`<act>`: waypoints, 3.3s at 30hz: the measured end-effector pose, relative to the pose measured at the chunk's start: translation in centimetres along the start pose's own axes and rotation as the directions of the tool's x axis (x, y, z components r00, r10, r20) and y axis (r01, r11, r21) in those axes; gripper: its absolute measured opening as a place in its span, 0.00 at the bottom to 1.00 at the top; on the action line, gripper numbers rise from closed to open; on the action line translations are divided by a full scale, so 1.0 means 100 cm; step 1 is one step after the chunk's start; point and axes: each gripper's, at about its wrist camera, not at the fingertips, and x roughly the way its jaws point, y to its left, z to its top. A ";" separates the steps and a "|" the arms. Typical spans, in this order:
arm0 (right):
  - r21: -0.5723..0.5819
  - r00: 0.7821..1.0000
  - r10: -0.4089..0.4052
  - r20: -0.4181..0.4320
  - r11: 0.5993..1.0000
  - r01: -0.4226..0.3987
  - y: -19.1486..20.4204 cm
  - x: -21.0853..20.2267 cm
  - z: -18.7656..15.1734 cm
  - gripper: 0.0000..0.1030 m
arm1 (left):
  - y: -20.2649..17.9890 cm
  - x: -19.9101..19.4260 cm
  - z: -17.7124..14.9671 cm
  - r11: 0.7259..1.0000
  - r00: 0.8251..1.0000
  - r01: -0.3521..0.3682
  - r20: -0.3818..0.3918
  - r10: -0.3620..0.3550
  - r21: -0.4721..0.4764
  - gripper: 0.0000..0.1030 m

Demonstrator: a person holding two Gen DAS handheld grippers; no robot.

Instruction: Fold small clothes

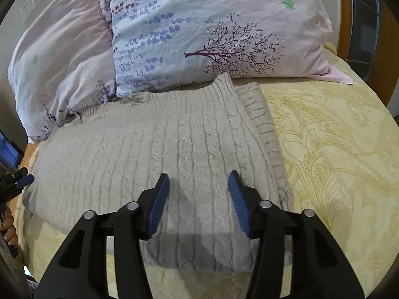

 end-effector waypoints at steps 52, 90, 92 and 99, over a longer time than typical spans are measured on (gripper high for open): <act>-0.050 0.996 0.071 0.057 0.996 -0.069 0.031 -0.010 -0.015 0.60 | -0.011 0.022 0.041 0.968 0.994 0.105 -0.017 -0.112 -0.229 0.20; 0.315 0.889 0.451 -0.087 0.859 -0.405 -0.034 0.007 0.043 0.60 | -0.148 0.104 0.005 0.992 0.984 0.117 -0.141 -0.110 0.048 0.73; 0.350 0.878 0.466 -0.111 0.845 -0.405 -0.035 0.017 0.041 0.59 | -0.132 0.110 0.004 0.994 0.980 0.102 -0.176 -0.097 0.024 0.73; 0.400 0.832 0.542 -0.121 0.793 -0.458 -0.028 0.038 0.040 0.44 | -0.122 0.134 -0.003 0.993 0.963 0.121 -0.241 -0.121 -0.013 0.73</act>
